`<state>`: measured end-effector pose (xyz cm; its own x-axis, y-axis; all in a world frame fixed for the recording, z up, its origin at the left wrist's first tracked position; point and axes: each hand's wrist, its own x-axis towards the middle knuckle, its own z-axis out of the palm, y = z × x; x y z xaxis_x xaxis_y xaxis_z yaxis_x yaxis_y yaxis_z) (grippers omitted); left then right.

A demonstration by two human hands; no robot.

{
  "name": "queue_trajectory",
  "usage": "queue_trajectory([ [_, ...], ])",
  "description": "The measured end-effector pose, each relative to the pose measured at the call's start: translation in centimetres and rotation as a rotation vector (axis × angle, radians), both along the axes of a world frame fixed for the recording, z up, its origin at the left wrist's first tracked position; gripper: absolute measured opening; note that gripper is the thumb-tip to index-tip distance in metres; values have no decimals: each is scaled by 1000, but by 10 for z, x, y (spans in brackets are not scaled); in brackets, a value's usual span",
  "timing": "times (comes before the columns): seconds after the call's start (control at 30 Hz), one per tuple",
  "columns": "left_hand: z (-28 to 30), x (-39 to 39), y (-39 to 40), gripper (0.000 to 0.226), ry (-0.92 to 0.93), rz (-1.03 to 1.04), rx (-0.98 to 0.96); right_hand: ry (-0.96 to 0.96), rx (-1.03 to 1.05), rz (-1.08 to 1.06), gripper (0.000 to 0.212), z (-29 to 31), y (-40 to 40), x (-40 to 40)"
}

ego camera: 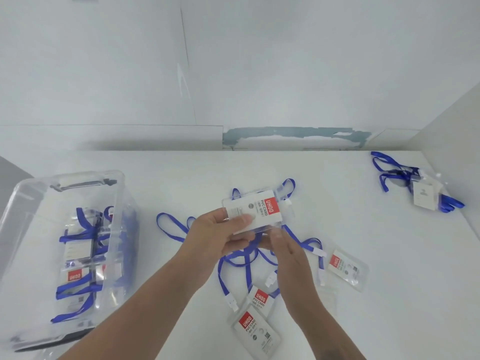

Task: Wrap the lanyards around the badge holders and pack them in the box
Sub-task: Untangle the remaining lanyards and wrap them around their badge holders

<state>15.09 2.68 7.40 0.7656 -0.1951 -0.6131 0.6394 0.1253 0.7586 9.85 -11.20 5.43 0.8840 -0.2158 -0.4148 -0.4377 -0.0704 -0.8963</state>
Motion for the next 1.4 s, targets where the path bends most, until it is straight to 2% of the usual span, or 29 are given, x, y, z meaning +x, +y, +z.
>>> queue_trajectory([
  [0.17,13,11,4,13,-51,95,27,46,138,85,21,7,19,11],
  [0.2,15,14,6,10,-87,106,76,67,64,132,20,9,21,13],
  [0.3,12,23,12,10,-235,81,326,76,-352,386,21,15,22,15],
  [0.4,5,28,25,12,-420,-129,658,-42,-709,648,26,38,15,21],
  [0.47,3,28,36,24,-478,-292,814,-113,-814,740,23,59,7,33],
  [0.5,3,27,41,27,-478,-361,821,-137,-824,771,20,67,2,41],
  [0.57,7,27,52,23,-420,-501,720,-139,-769,785,18,76,-7,59],
  [0.67,19,25,63,5,-245,-619,440,-105,-539,714,15,69,-16,75],
  [0.77,31,19,72,17,-106,-591,178,-88,-304,610,15,56,-13,75],
  [0.83,33,13,75,27,-39,-492,7,-88,-148,494,23,49,-4,68],
  [0.9,31,10,77,19,24,-287,-158,-67,-34,373,40,41,6,59],
  [0.97,28,10,78,11,73,-57,-260,-44,-75,348,51,32,16,47],
  [1.03,23,15,78,9,108,123,-266,-41,-207,444,40,23,28,35],
  [1.07,19,16,78,8,117,181,-243,-29,-303,515,34,18,34,28],
  [1.13,12,17,76,8,91,227,-125,-45,-535,650,35,20,49,19],
  [1.2,6,15,74,4,20,215,91,-142,-782,800,35,30,58,15],
  [1.27,1,14,77,11,-80,178,304,-253,-963,955,31,42,59,18],
  [1.33,0,13,83,13,-184,55,486,-331,-1061,1071,26,56,59,26],
  [1.4,-1,10,90,13,-242,-113,618,-338,-1027,1029,23,71,55,38],
])
